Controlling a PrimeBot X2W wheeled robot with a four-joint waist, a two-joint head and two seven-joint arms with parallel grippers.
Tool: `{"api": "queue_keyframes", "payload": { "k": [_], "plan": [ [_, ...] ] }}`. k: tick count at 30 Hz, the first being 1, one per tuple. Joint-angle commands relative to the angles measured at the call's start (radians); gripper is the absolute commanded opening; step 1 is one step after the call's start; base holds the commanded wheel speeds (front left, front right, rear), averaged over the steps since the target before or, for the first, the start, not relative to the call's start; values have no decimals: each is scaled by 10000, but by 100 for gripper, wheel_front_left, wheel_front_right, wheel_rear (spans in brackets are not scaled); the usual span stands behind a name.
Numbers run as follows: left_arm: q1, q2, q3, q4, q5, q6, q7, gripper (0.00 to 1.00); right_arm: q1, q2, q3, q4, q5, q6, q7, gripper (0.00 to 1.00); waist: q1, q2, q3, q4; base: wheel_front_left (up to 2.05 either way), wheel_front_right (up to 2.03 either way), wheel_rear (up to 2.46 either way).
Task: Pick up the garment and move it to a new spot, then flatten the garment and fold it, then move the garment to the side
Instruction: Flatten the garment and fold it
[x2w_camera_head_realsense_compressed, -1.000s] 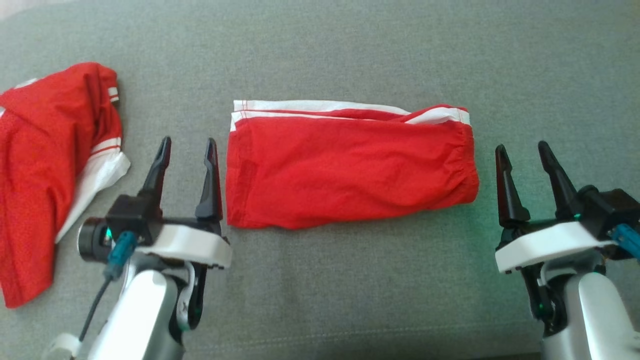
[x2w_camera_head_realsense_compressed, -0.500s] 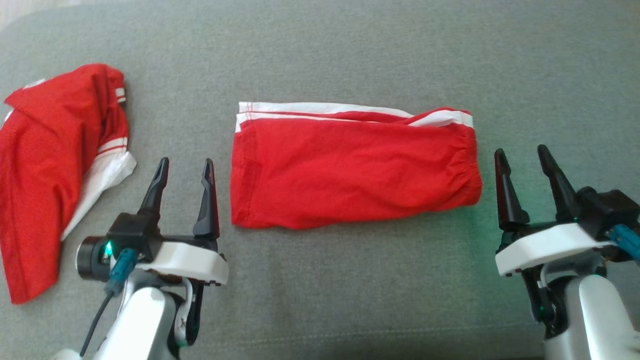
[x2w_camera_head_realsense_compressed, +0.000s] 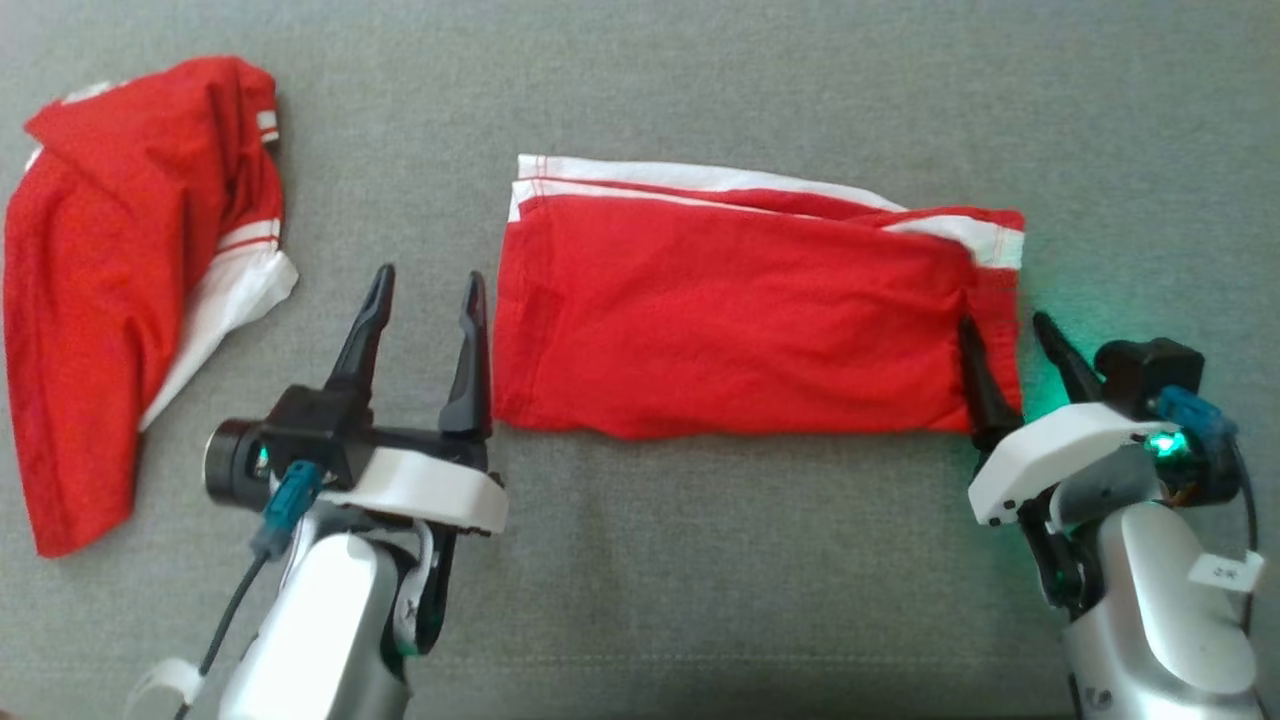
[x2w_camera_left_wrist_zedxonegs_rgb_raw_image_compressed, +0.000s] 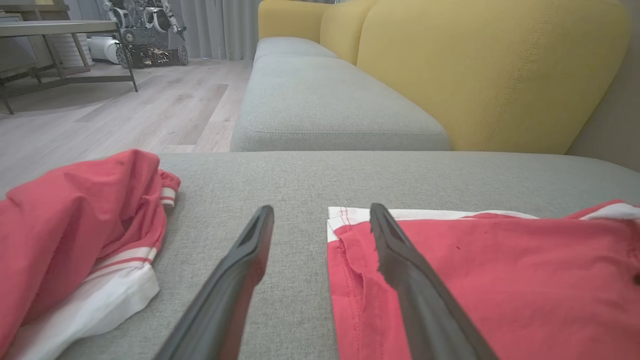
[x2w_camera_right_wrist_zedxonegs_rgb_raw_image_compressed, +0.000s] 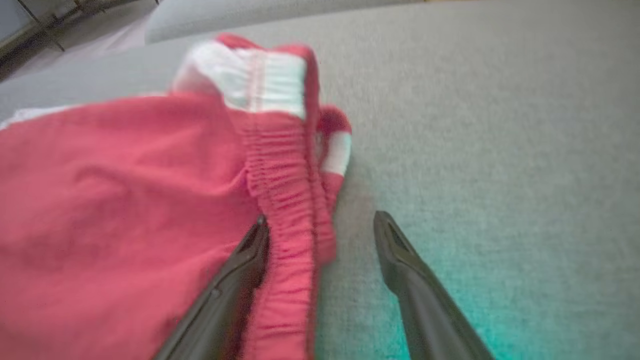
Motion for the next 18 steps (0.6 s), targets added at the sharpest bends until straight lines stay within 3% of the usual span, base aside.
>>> {"api": "queue_keyframes", "payload": {
  "k": [1,6,8,9,18],
  "plan": [
    [-410,61,358,-310,110,-79,-89,100,-254,-62,190,-134,-20,-7,90,100,0,-1,122,85,0,0,0],
    [-605,-72,398,-202,248,-260,-89,100,-529,-15,502,528,425,-7,339,100,0,-1,246,165,0,0,0],
    [-618,-107,439,-182,303,-300,-89,100,-570,-8,644,631,620,-7,443,10,0,-1,255,154,0,0,0],
    [-615,-123,464,-175,327,-314,-89,100,-577,-11,703,643,700,-7,490,0,0,-1,254,144,0,0,0],
    [-476,-226,738,-164,453,-426,-89,100,-279,-696,365,160,983,-7,549,0,0,-1,123,-38,0,0,0]
  ]
}}
